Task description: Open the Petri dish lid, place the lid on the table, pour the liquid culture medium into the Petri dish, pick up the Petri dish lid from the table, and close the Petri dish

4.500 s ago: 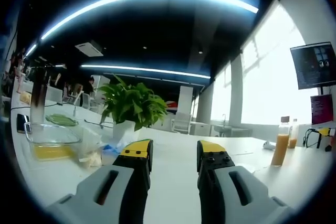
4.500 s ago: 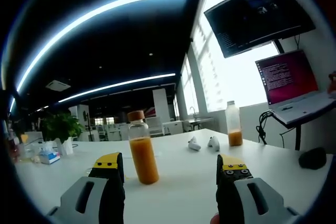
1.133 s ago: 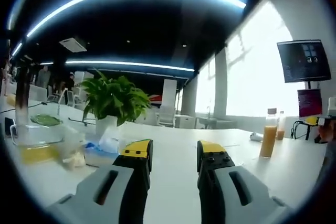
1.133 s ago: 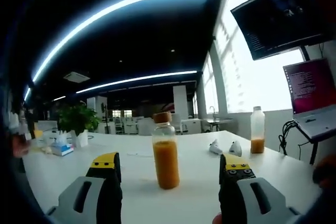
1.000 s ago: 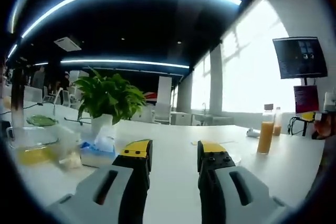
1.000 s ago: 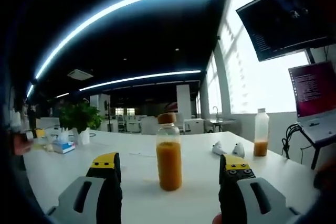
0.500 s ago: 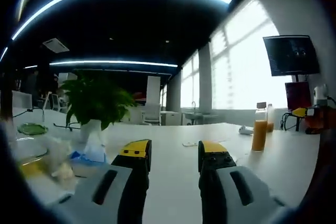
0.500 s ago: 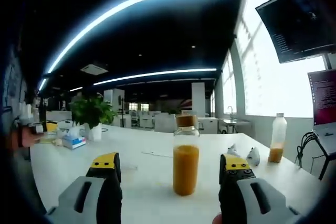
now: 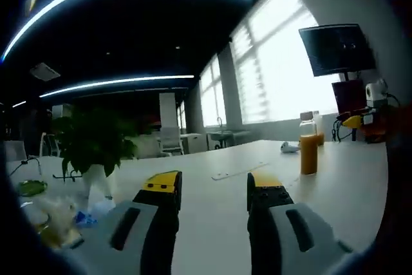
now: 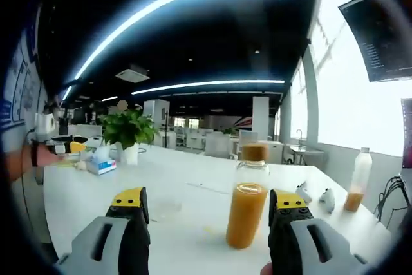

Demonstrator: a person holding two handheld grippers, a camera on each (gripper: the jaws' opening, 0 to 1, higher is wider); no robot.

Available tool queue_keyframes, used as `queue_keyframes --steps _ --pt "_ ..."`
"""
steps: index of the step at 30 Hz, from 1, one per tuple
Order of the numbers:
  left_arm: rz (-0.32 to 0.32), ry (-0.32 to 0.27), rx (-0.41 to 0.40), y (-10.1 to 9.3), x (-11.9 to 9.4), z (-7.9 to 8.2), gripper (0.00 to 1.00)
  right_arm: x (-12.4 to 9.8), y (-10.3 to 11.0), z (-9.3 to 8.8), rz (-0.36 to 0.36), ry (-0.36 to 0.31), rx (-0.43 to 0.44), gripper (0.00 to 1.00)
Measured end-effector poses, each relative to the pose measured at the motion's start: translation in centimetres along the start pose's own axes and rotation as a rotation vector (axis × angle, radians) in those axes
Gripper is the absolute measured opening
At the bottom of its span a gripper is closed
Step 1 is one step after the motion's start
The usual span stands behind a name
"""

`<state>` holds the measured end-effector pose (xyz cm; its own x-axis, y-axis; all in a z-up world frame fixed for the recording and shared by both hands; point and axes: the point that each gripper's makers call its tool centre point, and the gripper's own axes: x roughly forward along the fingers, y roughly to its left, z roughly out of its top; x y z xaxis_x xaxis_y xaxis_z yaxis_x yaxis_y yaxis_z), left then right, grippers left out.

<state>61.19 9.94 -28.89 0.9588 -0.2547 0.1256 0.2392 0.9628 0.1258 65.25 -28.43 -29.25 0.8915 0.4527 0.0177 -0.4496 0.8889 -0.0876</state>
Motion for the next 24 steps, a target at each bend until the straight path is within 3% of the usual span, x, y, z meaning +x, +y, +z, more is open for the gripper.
queue_keyframes --steps 8,10,14,18,24 --pt "-0.086 0.03 0.042 -1.3 2.0 -0.6 0.36 2.3 2.0 0.7 0.068 0.016 -0.014 0.7" --pt "-0.106 0.025 0.017 -1.6 2.5 -0.5 0.36 3.2 2.4 0.5 0.092 0.027 -0.015 0.7" --pt "-0.15 0.046 0.048 -2.2 3.7 -0.9 0.37 4.6 3.4 0.1 0.143 0.049 0.001 0.7" --pt "-0.197 0.045 -0.003 -2.7 5.0 -0.9 0.38 5.7 4.1 -0.2 0.172 0.066 -0.018 0.7" --pt "-0.26 0.069 0.015 -3.9 7.3 -1.6 0.39 7.7 5.0 -0.9 0.221 0.092 -0.03 0.7"
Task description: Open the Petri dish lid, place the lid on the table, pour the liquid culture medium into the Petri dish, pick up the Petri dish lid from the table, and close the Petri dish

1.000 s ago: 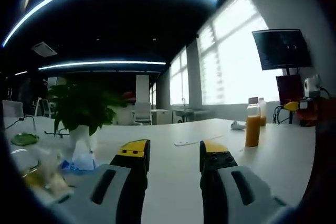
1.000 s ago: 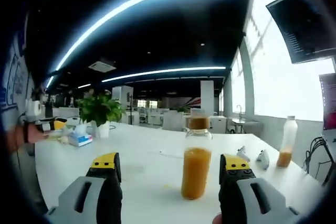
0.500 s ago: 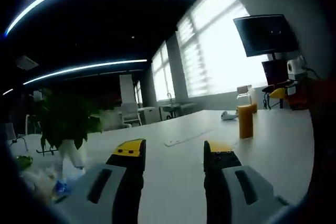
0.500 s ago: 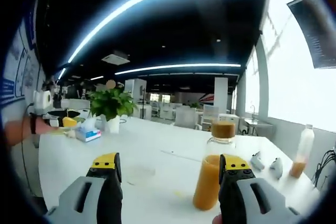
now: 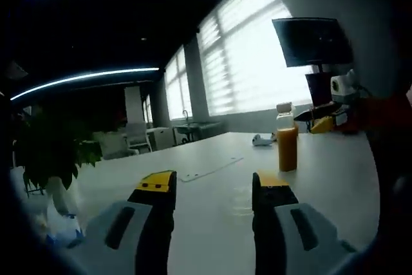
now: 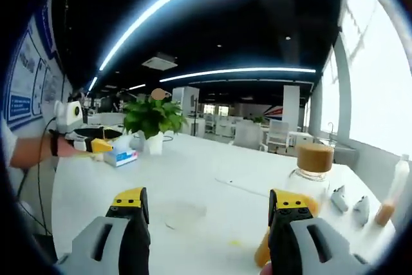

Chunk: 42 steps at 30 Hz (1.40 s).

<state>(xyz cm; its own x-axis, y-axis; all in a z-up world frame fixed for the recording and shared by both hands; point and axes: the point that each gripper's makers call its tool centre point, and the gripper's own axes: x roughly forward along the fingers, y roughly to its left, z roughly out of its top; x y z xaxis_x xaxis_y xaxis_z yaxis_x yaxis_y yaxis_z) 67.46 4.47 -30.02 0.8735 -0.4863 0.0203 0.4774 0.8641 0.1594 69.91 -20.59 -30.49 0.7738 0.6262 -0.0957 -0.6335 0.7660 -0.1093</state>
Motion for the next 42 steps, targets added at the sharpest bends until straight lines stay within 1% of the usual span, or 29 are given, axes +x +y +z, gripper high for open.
queue_keyframes --steps 1,3,5,7,10,13,16,19,21,24,27,28,30,34,36,40,42 --pt "-0.013 0.005 -0.003 -0.7 0.3 -0.1 0.39 0.4 0.1 -0.1 0.007 0.004 -0.003 0.7" --pt "-0.037 0.019 -0.008 -1.1 1.3 -0.5 0.39 0.9 0.1 -0.2 0.015 0.006 -0.005 0.7" --pt "-0.064 0.029 -0.003 -1.8 2.3 -0.9 0.4 1.5 0.3 -0.4 0.024 0.012 -0.007 0.7" --pt "-0.09 0.034 -0.017 -2.0 3.0 -1.3 0.4 2.1 0.6 -0.6 0.034 0.017 -0.007 0.7" --pt "-0.1 0.053 -0.011 -1.8 3.9 -2.2 0.4 3.0 0.6 -1.3 0.048 0.031 -0.007 0.7" --pt "-0.116 0.061 -0.023 -1.6 4.5 -3.0 0.41 3.7 0.7 -1.7 0.058 0.038 -0.005 0.7" --pt "-0.134 0.085 -0.021 -1.5 5.0 -4.2 0.42 4.3 0.9 -2.1 0.063 0.043 0.0 0.7" --pt "-0.154 0.105 -0.015 -1.5 5.5 -5.3 0.43 5.2 1.2 -2.9 0.074 0.063 -0.013 0.7" --pt "-0.187 0.108 -0.03 -2.0 5.9 -5.8 0.45 5.7 1.4 -3.5 0.084 0.077 -0.023 0.7" --pt "-0.228 0.134 -0.04 -2.7 6.5 -7.1 0.48 6.5 1.8 -4.6 0.1 0.1 -0.031 0.7" --pt "-0.257 0.173 -0.018 -3.2 7.1 -8.6 0.49 7.3 1.9 -5.5 0.106 0.117 -0.026 0.7" --pt "-0.272 0.18 -0.013 -3.5 7.3 -8.9 0.49 7.5 2.1 -5.9 0.12 0.13 -0.022 0.7" --pt "-0.3 0.21 0.026 -3.8 7.6 -9.8 0.49 8.3 1.9 -6.8 0.13 0.146 -0.011 0.7" --pt "-0.347 0.256 0.071 -4.7 8.3 -11.2 0.5 8.9 2.8 -8.1 0.19 0.177 -0.025 0.71" --pt "-0.359 0.264 0.087 -4.9 8.8 -11.5 0.5 9.2 3.3 -8.9 0.227 0.202 -0.048 0.71" --pt "-0.392 0.276 0.078 -5.4 9.5 -11.8 0.5 9.7 4.2 -10.2 0.279 0.245 -0.087 0.71" --pt "-0.42 0.295 0.108 -5.8 9.7 -12.3 0.51 9.9 4.4 -10.7 0.301 0.273 -0.11 0.71"
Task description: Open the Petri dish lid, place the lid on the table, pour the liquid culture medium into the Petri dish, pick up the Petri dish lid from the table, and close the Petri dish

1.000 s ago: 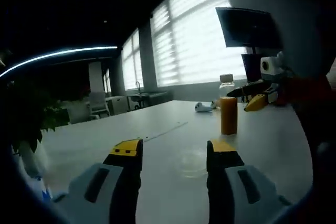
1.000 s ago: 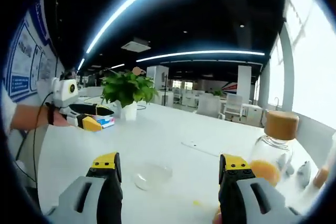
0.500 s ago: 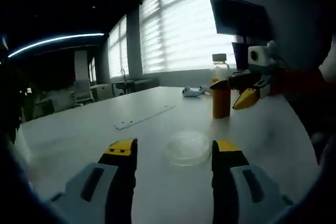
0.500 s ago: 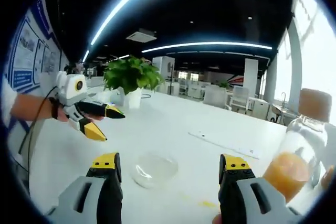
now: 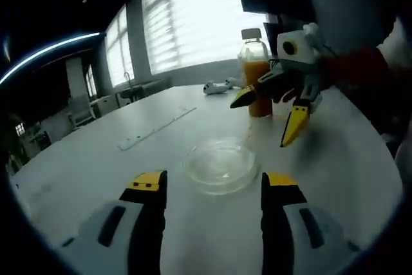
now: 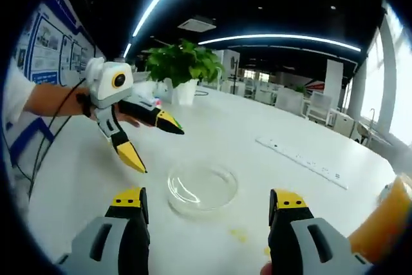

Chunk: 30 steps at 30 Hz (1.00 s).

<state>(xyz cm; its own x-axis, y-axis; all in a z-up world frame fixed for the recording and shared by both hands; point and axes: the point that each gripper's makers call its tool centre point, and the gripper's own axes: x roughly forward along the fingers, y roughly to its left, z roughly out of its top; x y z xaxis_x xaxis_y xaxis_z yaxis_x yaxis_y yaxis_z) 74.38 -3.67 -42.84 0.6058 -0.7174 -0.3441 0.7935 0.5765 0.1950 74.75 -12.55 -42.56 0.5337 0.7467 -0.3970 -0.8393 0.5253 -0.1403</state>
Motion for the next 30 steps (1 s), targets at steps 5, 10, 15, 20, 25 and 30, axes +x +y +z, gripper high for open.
queue_keyframes --steps 5,10,15,20,25,30 --pt "-0.023 0.039 0.026 -0.2 0.8 -0.3 0.51 0.8 0.5 0.1 0.066 0.049 -0.062 0.71" --pt "-0.048 0.07 0.062 -0.4 1.3 -0.4 0.5 1.7 0.5 -0.3 0.112 0.106 -0.105 0.7" --pt "-0.088 0.093 0.06 -1.0 1.9 -0.5 0.49 2.3 0.7 -0.6 0.138 0.138 -0.082 0.7" --pt "-0.116 0.127 0.064 -0.5 2.6 -0.8 0.49 3.6 0.9 -1.5 0.225 0.222 -0.081 0.7" --pt "-0.149 0.136 0.051 -1.3 2.8 -0.3 0.48 4.0 1.2 -1.4 0.236 0.246 -0.122 0.71" --pt "-0.197 0.173 0.082 -3.0 2.8 -0.8 0.49 4.5 1.4 -1.6 0.275 0.289 -0.14 0.71"
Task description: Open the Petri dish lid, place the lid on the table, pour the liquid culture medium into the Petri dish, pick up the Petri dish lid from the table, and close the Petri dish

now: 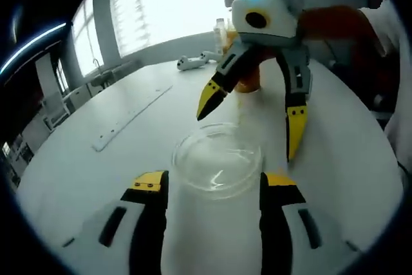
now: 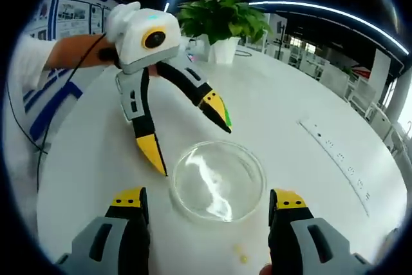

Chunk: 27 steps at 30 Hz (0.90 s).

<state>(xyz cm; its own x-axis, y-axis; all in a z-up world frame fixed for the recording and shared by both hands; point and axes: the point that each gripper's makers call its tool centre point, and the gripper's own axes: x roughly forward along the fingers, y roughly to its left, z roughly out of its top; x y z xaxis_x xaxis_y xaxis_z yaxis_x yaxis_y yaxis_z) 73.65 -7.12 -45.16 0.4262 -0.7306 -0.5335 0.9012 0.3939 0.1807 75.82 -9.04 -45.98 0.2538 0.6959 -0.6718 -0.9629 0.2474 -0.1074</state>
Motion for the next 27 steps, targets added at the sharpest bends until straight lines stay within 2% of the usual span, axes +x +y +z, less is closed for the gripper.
queue_keyframes --steps 2,6,11,13,25,27 --pt "-0.005 0.017 0.006 -0.3 0.2 -0.2 0.49 0.0 0.5 -0.2 0.006 0.025 -0.004 0.71" --pt "-0.028 0.027 0.01 -0.7 0.6 -0.3 0.49 0.2 0.3 -0.6 0.017 0.072 -0.008 0.71" --pt "-0.044 0.032 0.024 -1.3 0.9 0.3 0.5 0.5 0.2 -0.2 0.052 0.081 0.004 0.71" --pt "-0.052 0.034 0.028 -0.6 1.1 0.1 0.51 0.7 0.1 -0.1 0.054 0.091 0.009 0.71" --pt "-0.125 0.065 0.037 -0.6 1.1 -0.2 0.5 1.8 0.8 -0.8 0.104 0.147 -0.016 0.68" --pt "-0.14 0.072 0.039 0.5 1.2 -0.7 0.5 1.9 0.7 -0.9 0.104 0.155 -0.024 0.66"
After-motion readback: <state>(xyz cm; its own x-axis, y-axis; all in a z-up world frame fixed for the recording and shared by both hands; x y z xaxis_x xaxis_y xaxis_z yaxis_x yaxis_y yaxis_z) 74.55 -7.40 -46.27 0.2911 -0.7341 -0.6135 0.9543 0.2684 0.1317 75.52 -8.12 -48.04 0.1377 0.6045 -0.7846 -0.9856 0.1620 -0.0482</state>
